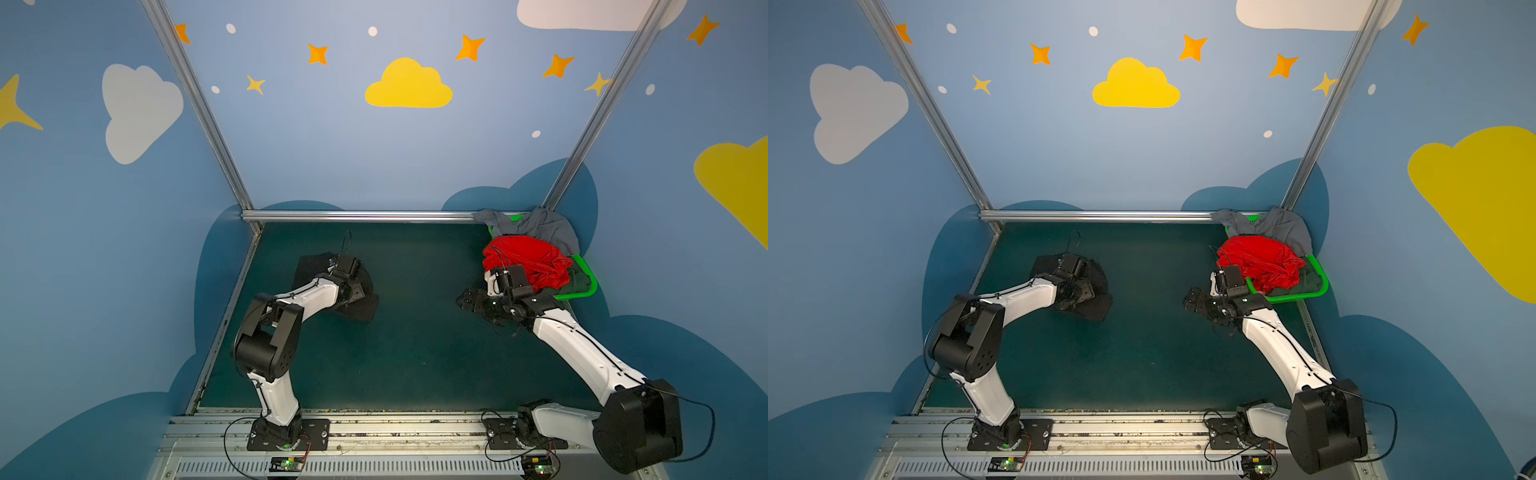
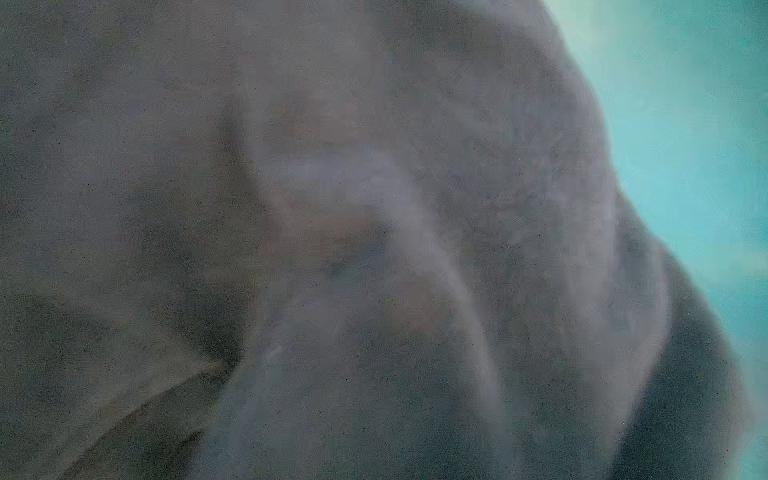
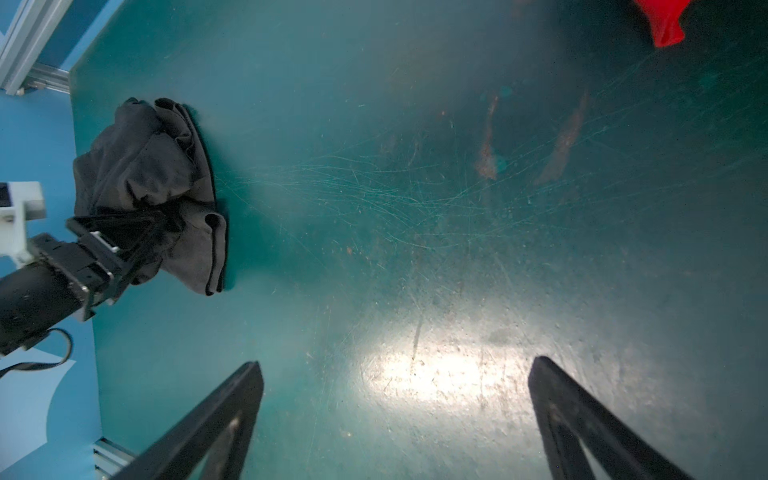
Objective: Fold and stack the t-shirts
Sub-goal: 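Grasp the black t-shirt with the left gripper and lift it away from the robot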
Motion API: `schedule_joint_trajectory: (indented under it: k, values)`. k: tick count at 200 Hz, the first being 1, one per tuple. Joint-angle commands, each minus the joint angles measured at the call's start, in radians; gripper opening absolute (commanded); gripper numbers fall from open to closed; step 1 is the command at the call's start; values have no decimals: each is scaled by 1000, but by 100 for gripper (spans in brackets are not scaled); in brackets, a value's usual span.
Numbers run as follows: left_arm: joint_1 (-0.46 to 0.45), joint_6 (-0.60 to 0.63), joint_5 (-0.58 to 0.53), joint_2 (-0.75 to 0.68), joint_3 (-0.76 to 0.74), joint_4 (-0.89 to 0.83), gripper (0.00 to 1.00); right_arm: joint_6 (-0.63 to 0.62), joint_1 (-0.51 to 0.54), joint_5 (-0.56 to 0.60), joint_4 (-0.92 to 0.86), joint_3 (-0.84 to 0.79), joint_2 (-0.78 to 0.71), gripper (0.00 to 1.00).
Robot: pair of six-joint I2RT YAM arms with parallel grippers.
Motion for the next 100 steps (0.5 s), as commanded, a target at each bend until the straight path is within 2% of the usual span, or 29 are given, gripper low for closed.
schedule_joint_trajectory:
  k: [1,30,50,84,100]
  values:
    - [-2,30,36,25,36,-38,66,25,6,-5,-11,30,13,98]
    - [-9,34,69,22,39,-17,43,32,6,-4,-5,25,15,98]
    - [-29,31,86,39,77,-30,33,32,6,3,-3,28,28,98]
    - [-79,59,112,93,160,-52,23,41,6,-14,-2,34,41,98]
    - [-99,67,121,110,188,-59,13,41,6,-3,-2,27,39,98]
